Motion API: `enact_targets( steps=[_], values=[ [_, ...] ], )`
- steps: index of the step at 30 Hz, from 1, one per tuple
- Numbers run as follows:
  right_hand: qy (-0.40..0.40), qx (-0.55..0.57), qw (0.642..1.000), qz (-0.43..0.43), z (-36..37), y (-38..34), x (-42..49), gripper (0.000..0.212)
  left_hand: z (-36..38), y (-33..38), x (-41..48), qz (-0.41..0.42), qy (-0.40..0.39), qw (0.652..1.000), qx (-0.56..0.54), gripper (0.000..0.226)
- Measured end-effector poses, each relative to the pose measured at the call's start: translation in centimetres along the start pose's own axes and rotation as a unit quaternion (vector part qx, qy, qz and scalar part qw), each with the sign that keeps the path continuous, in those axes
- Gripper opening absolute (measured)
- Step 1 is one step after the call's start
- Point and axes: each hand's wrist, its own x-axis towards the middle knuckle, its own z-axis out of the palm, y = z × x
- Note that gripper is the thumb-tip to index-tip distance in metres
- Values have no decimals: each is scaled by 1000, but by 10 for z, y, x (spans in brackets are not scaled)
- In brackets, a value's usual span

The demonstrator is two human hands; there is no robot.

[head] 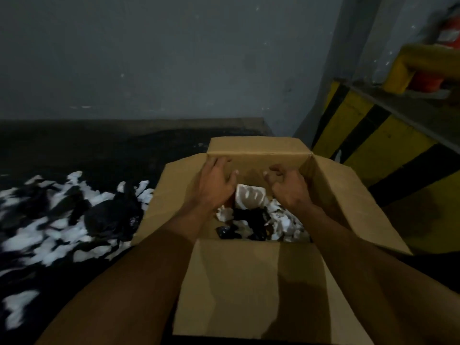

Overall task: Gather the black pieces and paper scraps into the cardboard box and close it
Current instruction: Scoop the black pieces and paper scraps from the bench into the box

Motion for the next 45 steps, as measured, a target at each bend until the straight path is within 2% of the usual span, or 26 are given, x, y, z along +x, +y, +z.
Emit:
enact_targets(
  steps=[6,10,15,22,27,32,35,37,39,41,45],
  values=[
    [-35,53,995,-81,65,-79,-9,40,-73,-57,-28,-27,76,996,43,41],
    [-66,90,987,-117,111,-135,-29,34,-121,-105,-57,-73,124,988,62,41],
    [-56,62,982,-171,169,-195,-61,36,-178,-170,-94,-107,164,978,76,39],
    [-27,54,987,-146,265,-254,-107,37,-255,-270,-141,-96,155,980,79,29],
    [1,29,995,-98,320,-273,-140,36,-281,-332,-159,-49,101,991,80,31],
    [10,-23,997,-67,351,-270,-145,39,-267,-374,-151,-26,33,997,58,37],
    [-9,-53,996,-64,365,-261,-130,52,-250,-390,-133,-26,-42,998,42,63],
    [-49,-66,995,-61,374,-253,-116,65,-240,-401,-122,-15,-108,993,41,88],
    [-84,-82,990,-84,385,-244,-102,73,-234,-411,-113,-21,-140,989,39,108],
    [-105,-79,986,-100,396,-234,-90,77,-228,-424,-102,-27,-162,985,48,121],
    [-150,-123,974,-118,423,-216,-68,85,-213,-453,-79,6,-226,965,133,141]
  ],
)
